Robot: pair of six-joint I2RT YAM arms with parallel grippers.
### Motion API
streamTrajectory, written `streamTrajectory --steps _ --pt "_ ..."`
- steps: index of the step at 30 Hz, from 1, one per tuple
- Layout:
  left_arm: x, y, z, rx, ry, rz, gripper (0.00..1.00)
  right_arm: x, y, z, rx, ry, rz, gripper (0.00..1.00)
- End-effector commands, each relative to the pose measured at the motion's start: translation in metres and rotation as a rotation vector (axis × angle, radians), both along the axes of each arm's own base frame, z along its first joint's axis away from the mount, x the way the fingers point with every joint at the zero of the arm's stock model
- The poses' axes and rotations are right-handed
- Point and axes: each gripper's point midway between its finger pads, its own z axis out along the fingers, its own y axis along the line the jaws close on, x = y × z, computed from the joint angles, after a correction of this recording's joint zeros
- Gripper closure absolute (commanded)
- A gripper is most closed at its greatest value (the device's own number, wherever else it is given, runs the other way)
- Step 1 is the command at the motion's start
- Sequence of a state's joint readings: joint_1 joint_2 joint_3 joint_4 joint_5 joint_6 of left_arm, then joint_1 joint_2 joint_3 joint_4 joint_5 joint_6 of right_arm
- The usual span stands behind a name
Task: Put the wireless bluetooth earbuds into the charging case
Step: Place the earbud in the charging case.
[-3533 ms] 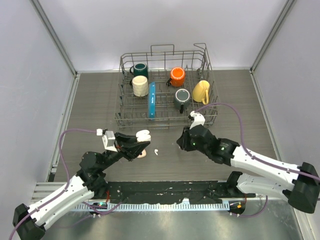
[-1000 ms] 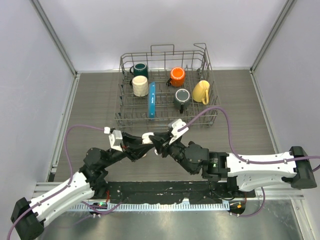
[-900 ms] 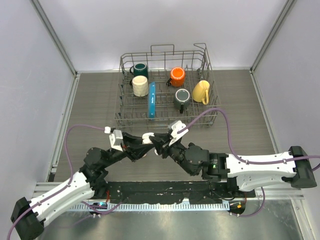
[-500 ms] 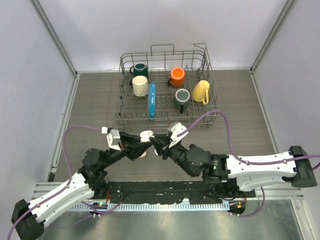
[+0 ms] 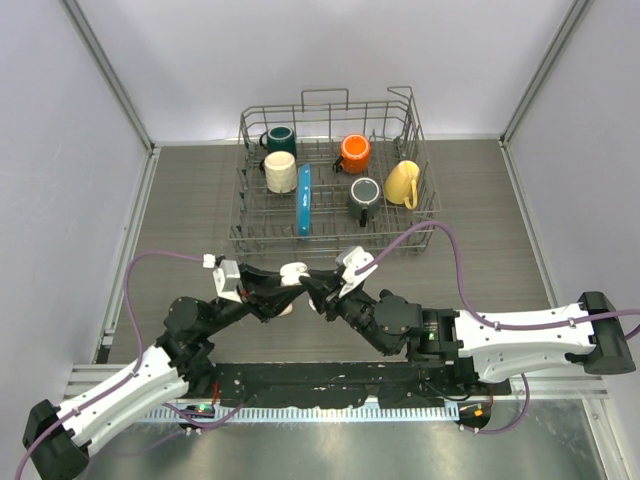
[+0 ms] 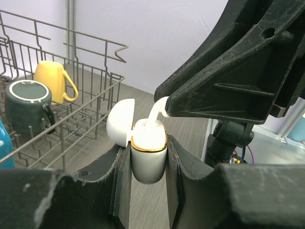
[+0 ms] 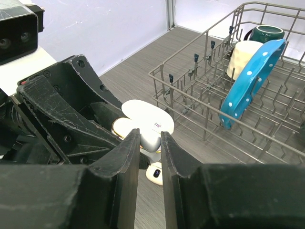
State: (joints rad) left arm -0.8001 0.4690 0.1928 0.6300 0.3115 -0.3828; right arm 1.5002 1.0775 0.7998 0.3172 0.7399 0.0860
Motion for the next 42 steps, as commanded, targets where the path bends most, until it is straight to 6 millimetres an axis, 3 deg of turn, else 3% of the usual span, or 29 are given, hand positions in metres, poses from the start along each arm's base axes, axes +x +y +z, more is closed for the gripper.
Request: streamTrajectory --steps 1,17,32,42 --pt "-0.013 0.002 0.028 -0.044 -0.111 -0.041 1.0 0.003 -0.004 0.013 0.021 0.008 -0.037 0.99" --pt "-0.015 0.005 0.019 0.06 -0.168 -0.026 1.0 0.001 -0.009 0.034 0.016 0.002 -0.021 0.99" --pt "-0.011 0.002 0.016 0.084 -0.147 -0.023 1.0 -0.009 0.01 0.019 -0.084 0.015 0.057 0.99" --pt "-0.011 0.004 0.015 0.083 -0.138 -0.015 1.0 -0.004 0.003 0.017 -0.152 -0.008 0.027 0.99"
